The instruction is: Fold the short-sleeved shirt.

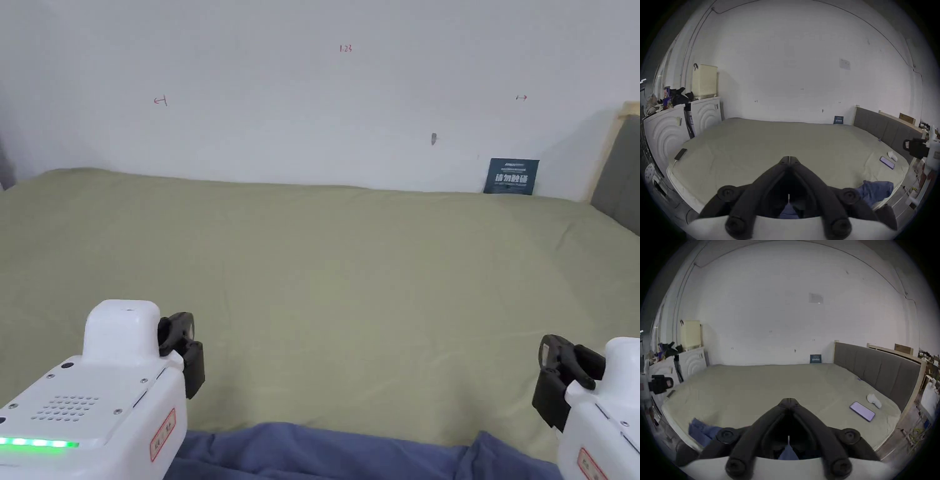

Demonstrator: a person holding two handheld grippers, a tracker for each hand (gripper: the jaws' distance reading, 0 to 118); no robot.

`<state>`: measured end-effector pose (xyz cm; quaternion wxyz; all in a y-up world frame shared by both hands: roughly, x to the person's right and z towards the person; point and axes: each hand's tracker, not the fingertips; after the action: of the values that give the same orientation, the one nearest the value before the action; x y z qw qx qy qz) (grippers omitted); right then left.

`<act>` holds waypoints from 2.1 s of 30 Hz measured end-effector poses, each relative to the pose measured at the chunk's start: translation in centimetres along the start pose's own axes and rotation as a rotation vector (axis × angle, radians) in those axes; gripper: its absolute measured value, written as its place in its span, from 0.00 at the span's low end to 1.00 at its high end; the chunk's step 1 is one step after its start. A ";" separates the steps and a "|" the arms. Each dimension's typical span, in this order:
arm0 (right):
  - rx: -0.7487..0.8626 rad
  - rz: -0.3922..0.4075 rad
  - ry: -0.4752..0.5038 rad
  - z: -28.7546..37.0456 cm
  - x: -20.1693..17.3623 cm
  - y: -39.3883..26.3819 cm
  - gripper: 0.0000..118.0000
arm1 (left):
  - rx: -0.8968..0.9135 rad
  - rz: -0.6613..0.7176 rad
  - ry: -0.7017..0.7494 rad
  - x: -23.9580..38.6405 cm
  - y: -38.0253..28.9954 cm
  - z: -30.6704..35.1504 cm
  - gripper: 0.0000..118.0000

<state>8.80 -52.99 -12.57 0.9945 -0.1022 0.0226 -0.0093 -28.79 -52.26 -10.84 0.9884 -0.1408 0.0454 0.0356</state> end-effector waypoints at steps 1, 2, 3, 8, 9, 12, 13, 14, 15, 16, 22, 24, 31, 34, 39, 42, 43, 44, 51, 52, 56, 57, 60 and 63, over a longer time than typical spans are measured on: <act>0.001 0.003 -0.006 0.0 -0.1 0.1 0.00 | 0.000 0.007 -0.006 -0.3 0.1 0.1 0.00; 0.004 0.004 -0.005 0.1 -0.2 0.1 0.00 | -0.007 0.022 -0.014 -0.6 0.0 0.2 0.00; 0.017 0.007 -0.015 0.5 -0.5 0.3 0.00 | -0.024 0.044 -0.025 -1.2 0.1 0.2 0.00; 0.059 0.045 -0.051 1.4 -1.6 0.2 0.00 | -0.243 0.212 -0.118 -7.5 -0.5 -1.7 0.00; 0.057 0.066 -0.061 1.5 -1.8 0.1 0.00 | -0.340 0.249 -0.157 -9.4 -1.0 -2.7 0.00; 0.057 0.079 -0.067 2.1 -2.5 -0.4 0.00 | -0.592 0.356 -0.228 -14.9 -4.0 -6.4 0.00; 0.049 0.079 -0.064 2.1 -2.7 -0.6 0.00 | -0.642 0.371 -0.230 -16.3 -5.1 -7.4 0.00; 0.041 0.083 -0.074 2.2 -2.9 -1.0 0.00 | -0.706 0.408 -0.221 -17.4 -6.0 -8.4 0.00; 0.036 0.092 -0.083 2.3 -3.1 -1.3 0.00 | -0.734 0.444 -0.206 -18.5 -7.0 -9.2 0.00; 0.033 0.094 -0.080 2.4 -3.2 -1.6 0.00 | -0.782 0.440 -0.249 -19.3 -7.8 -10.0 0.00; -0.025 0.100 -0.085 1.5 -3.6 -2.4 0.00 | -0.849 0.472 -0.308 -20.5 -9.8 -11.9 0.00; -0.040 0.099 -0.082 1.1 -3.6 -2.6 0.00 | -0.837 0.505 -0.365 -20.5 -10.3 -12.2 0.00; -0.056 0.095 -0.078 0.7 -3.7 -2.7 0.00 | -0.876 0.615 -0.492 -20.7 -12.3 -13.9 0.89; -0.067 0.084 -0.074 0.7 -3.5 -2.8 0.00 | -0.903 0.665 -0.535 -20.7 -13.5 -14.8 0.90; -0.088 0.079 -0.073 0.7 -3.4 -3.0 0.00 | -0.929 0.708 -0.602 -18.7 -15.7 -16.8 0.88; -0.097 0.088 -0.072 0.9 -3.4 -3.1 0.00 | -0.920 0.718 -0.623 -18.2 -15.7 -17.3 0.52; -0.097 0.088 -0.072 0.9 -3.4 -3.0 0.00 | -0.921 0.720 -0.605 -18.2 -15.7 -17.4 0.07; -0.100 0.088 -0.069 1.0 -3.4 -3.0 0.00 | -0.918 0.682 -0.536 -18.1 -15.7 -17.5 0.07; -0.092 0.072 -0.054 1.2 -2.8 -2.7 0.00 | -0.831 0.720 -0.495 -19.6 -13.2 -15.4 0.07; -0.091 0.070 -0.051 1.1 -2.7 -2.6 0.00 | -0.818 0.730 -0.496 -20.1 -12.6 -14.7 0.07; -0.081 0.057 -0.027 1.0 -2.5 -2.3 0.00 | -0.768 0.659 -0.353 -22.9 -9.7 -11.0 0.07; -0.079 0.059 -0.019 1.0 -2.5 -2.3 0.00 | -0.781 0.628 -0.326 -23.3 -9.2 -10.4 0.07; -0.073 0.062 -0.007 1.1 -2.4 -2.4 0.00 | -0.783 0.548 -0.271 -22.3 -7.5 -8.9 0.07; -0.073 0.045 -0.003 1.4 -2.1 -2.5 0.00 | -0.760 0.409 -0.254 -18.4 -5.3 -8.0 0.07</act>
<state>6.79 -55.14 -10.59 0.9901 -0.1378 0.0239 0.0143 -47.27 -60.65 -15.22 0.8369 -0.4764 -0.0656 0.2614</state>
